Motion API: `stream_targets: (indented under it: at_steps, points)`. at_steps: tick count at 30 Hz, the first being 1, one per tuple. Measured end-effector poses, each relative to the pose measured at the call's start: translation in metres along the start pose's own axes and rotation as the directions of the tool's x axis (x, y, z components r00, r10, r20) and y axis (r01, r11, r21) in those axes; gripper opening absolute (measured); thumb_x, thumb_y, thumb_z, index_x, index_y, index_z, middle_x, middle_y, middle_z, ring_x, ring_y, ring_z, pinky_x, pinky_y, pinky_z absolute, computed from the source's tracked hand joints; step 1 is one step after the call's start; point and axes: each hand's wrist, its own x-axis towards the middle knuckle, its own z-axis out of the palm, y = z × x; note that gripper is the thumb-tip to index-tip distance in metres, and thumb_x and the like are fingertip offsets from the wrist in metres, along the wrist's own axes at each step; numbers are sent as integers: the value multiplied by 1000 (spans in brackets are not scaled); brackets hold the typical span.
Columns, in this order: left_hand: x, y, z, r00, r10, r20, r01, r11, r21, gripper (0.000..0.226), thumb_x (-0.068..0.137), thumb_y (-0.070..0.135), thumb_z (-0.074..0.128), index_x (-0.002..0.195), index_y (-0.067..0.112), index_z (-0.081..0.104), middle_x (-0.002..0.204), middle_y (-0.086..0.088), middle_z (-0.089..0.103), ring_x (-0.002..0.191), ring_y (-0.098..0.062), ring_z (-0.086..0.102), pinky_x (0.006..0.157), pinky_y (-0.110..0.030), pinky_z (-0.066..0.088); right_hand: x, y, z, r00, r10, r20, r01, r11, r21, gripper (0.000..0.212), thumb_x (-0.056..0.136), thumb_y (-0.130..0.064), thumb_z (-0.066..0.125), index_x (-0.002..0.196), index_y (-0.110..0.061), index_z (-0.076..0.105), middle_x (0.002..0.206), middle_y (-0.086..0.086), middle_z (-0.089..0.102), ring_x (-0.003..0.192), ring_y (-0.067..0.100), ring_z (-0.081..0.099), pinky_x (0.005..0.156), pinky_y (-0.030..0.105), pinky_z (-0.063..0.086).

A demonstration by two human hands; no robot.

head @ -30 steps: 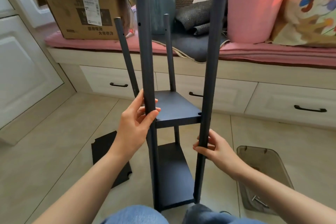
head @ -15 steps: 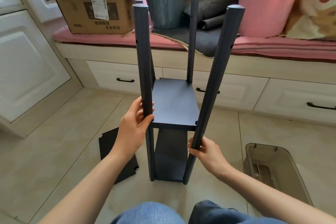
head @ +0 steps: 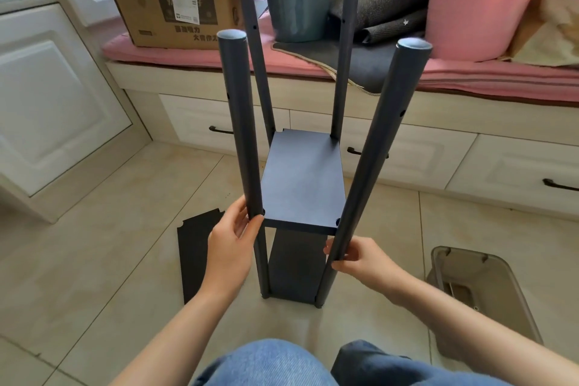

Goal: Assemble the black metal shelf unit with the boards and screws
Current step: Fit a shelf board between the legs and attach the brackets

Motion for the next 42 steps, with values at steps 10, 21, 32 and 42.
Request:
stream_targets:
  at_steps: [10, 21, 32, 42]
  points:
    - [-7, -24, 2, 973, -221, 64, 229, 960, -160, 31, 101, 43, 49, 124, 34, 67, 112, 24, 71, 114, 8, 60, 97, -15, 47, 16, -42, -26, 936, 353, -4, -272, 729, 629, 27, 102, -10, 40, 93, -2, 65, 89, 15, 75, 83, 35, 74, 71, 42, 57]
    - [8, -37, -4, 904, -287, 318, 397, 840, -371, 41, 93, 45, 52, 126, 28, 68, 130, 9, 68, 123, -4, 60, 101, -21, 46, 36, -60, -29, 961, 246, 130, -269, 700, 661, 45, 88, -6, 67, 131, -2, 54, 117, 17, 68, 95, 33, 71, 73, 44, 62]
    - [3, -35, 0, 899, -245, 363, 384, 838, -387, 33, 95, 44, 50, 116, 39, 74, 128, 9, 69, 122, -6, 62, 92, -15, 49, 37, -68, -41, 987, 143, 71, -156, 780, 606, 37, 89, -8, 68, 124, -6, 56, 116, 14, 69, 97, 30, 72, 67, 42, 61]
    - [7, -40, -8, 873, -254, 415, 414, 836, -359, 34, 98, 43, 48, 120, 36, 73, 133, 9, 66, 125, -8, 60, 95, -18, 49, 42, -61, -43, 982, 113, 154, -178, 836, 520, 44, 83, -19, 73, 123, -16, 56, 118, 11, 68, 101, 31, 71, 72, 45, 60]
